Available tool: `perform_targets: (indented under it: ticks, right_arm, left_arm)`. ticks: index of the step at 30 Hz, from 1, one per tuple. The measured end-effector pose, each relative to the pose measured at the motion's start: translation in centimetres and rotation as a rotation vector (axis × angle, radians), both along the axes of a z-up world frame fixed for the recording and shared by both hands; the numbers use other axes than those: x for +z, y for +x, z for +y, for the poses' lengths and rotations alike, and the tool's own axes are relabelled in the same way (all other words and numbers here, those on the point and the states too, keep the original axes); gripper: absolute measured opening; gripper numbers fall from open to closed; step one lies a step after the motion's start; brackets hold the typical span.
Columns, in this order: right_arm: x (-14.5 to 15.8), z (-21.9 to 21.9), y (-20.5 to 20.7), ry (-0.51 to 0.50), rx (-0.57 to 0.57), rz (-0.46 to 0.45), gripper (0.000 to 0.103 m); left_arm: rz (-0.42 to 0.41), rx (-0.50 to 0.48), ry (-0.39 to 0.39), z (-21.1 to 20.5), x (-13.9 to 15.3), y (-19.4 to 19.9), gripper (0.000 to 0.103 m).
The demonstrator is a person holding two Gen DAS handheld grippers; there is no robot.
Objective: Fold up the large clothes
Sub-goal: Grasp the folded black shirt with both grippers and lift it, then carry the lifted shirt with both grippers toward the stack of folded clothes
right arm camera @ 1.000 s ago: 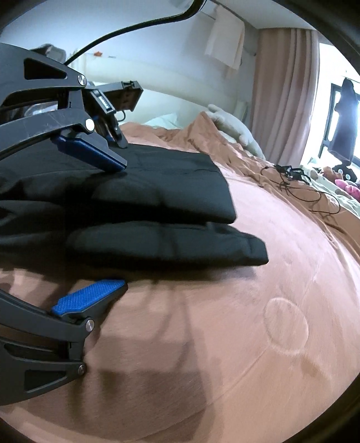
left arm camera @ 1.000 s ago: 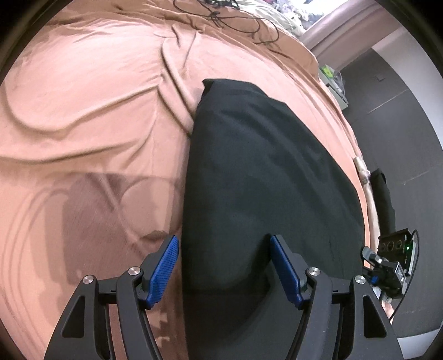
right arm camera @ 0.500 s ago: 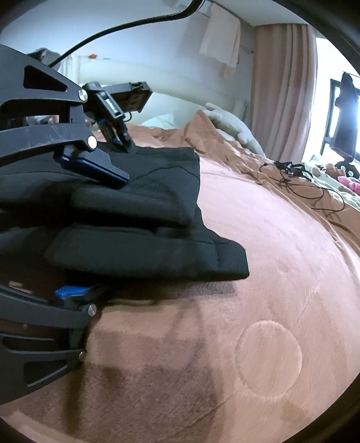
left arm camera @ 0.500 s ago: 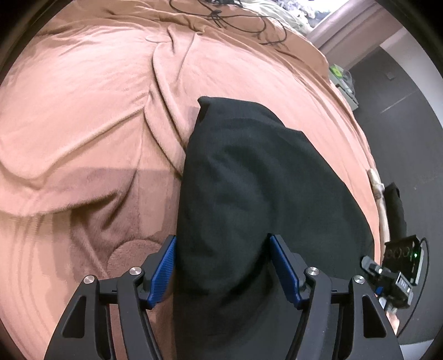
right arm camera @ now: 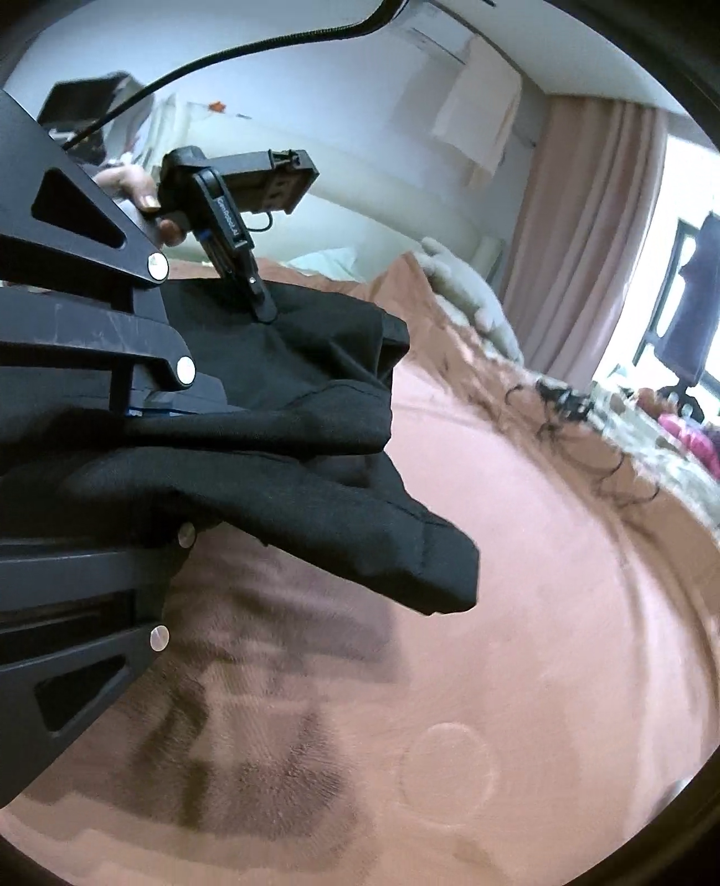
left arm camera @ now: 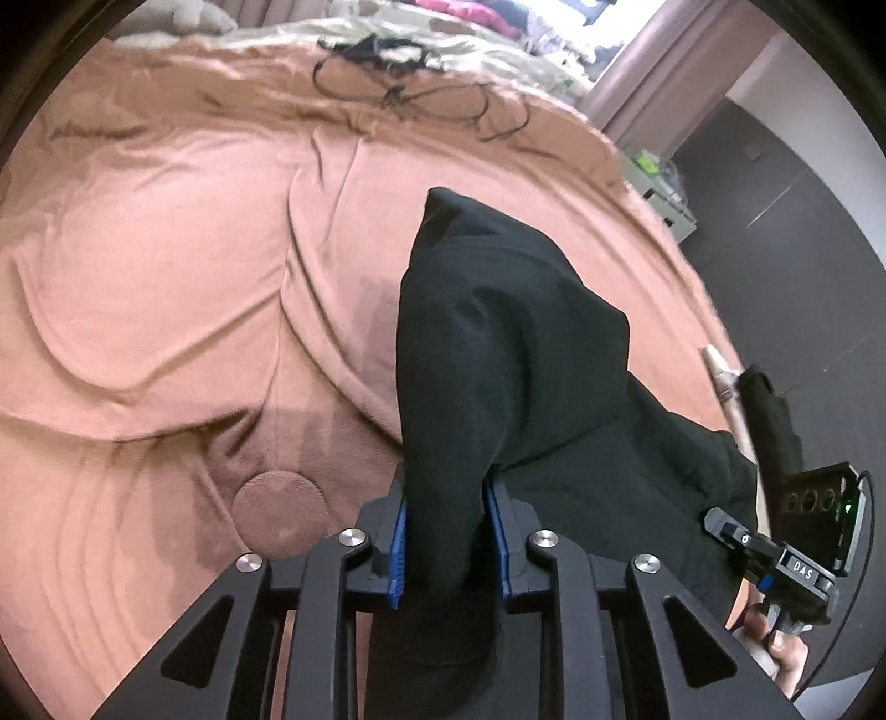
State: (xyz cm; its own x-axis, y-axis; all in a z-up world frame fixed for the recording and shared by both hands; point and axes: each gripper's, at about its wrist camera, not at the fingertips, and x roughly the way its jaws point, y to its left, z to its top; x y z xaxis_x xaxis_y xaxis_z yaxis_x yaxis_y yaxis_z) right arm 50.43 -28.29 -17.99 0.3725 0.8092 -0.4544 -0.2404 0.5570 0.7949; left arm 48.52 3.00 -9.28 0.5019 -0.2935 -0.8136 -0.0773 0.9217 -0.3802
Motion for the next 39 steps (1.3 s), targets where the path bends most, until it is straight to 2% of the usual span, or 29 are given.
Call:
perform_targets:
  ticks: [15, 22, 29, 39]
  right_arm:
    - [9.9, -2.0, -8.6, 0.021, -0.026, -0.229, 0.014]
    - [14.9, -5.0, -12.3, 0.017, -0.052, -0.349, 0.013]
    - [18.8, -8.9, -14.0, -0.025, -0.103, -0.431, 0.013]
    - [23.1, -16.9, -16.1, -0.117, -0.164, -0.491, 0.013]
  left_arm:
    - [-0.219, -0.019, -0.037, -2.2, 10.0, -7.9, 0.018]
    - [-0.298, -0.044, -0.087, -4.8, 13.7, -11.4, 0.017]
    - [-0.355, -0.087, -0.115, -9.8, 16.7, -13.3, 0.017]
    - [-0.391, -0.171, -0.163, -18.5, 19.6, -13.6, 0.017]
